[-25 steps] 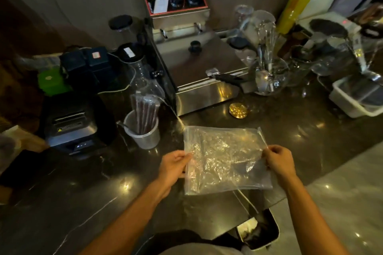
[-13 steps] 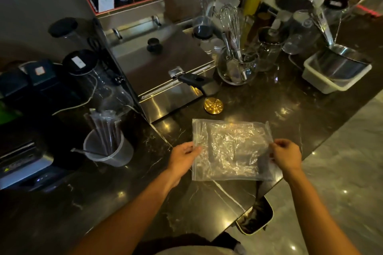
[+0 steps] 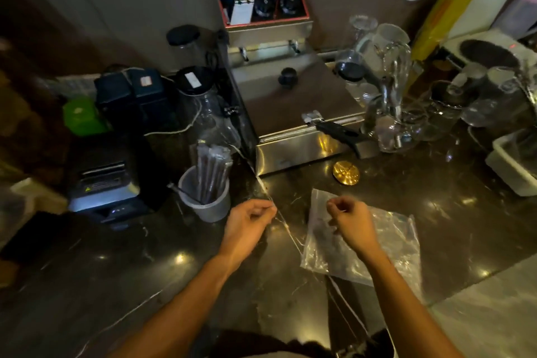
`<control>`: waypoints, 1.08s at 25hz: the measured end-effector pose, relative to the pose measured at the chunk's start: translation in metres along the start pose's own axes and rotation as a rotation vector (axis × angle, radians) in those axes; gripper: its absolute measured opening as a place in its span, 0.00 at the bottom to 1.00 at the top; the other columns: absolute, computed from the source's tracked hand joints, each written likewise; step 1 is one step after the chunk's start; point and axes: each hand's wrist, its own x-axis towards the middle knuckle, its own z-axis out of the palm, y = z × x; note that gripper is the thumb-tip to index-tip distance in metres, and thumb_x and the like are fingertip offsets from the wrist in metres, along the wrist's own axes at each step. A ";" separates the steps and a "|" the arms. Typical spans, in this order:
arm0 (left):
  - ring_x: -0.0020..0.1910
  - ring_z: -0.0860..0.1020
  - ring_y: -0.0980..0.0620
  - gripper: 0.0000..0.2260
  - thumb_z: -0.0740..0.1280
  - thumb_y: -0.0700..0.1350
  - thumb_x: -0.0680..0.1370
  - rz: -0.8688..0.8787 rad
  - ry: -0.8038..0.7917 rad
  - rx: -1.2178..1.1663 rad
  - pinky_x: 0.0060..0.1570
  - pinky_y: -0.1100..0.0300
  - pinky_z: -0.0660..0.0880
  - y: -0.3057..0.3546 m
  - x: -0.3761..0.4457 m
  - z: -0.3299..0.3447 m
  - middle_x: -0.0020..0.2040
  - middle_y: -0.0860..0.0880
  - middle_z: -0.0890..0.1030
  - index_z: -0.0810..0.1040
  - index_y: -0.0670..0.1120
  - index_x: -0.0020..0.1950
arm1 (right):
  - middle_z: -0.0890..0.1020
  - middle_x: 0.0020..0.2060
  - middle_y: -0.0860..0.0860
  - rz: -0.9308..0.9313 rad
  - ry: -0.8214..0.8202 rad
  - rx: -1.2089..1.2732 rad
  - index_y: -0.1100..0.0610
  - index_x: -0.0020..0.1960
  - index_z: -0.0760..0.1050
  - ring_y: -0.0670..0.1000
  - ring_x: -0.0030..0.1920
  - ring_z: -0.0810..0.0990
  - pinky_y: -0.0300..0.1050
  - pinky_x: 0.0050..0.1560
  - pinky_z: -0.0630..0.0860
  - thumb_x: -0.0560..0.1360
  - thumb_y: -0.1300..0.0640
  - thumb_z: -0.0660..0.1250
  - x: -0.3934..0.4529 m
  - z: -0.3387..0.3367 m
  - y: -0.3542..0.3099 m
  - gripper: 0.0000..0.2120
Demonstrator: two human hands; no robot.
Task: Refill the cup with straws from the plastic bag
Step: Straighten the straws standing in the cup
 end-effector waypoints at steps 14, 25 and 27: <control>0.44 0.83 0.52 0.19 0.73 0.58 0.76 0.024 0.480 -0.013 0.46 0.53 0.82 -0.017 -0.019 -0.116 0.45 0.51 0.82 0.73 0.54 0.62 | 0.85 0.42 0.52 -0.228 -0.320 -0.004 0.47 0.58 0.76 0.47 0.32 0.81 0.42 0.30 0.80 0.82 0.48 0.69 -0.006 0.147 -0.121 0.06; 0.33 0.79 0.62 0.11 0.76 0.52 0.75 0.051 0.317 0.193 0.37 0.65 0.74 -0.018 -0.021 -0.135 0.33 0.54 0.80 0.81 0.49 0.54 | 0.85 0.44 0.48 -0.217 -0.452 -0.195 0.53 0.58 0.83 0.50 0.37 0.85 0.42 0.34 0.82 0.82 0.58 0.67 -0.006 0.136 -0.126 0.08; 0.35 0.80 0.62 0.11 0.77 0.52 0.74 0.079 0.300 0.220 0.39 0.66 0.76 -0.025 -0.033 -0.137 0.35 0.54 0.81 0.83 0.50 0.53 | 0.84 0.40 0.47 -0.225 -0.504 -0.223 0.52 0.54 0.83 0.47 0.31 0.82 0.41 0.31 0.79 0.81 0.60 0.68 -0.011 0.130 -0.119 0.06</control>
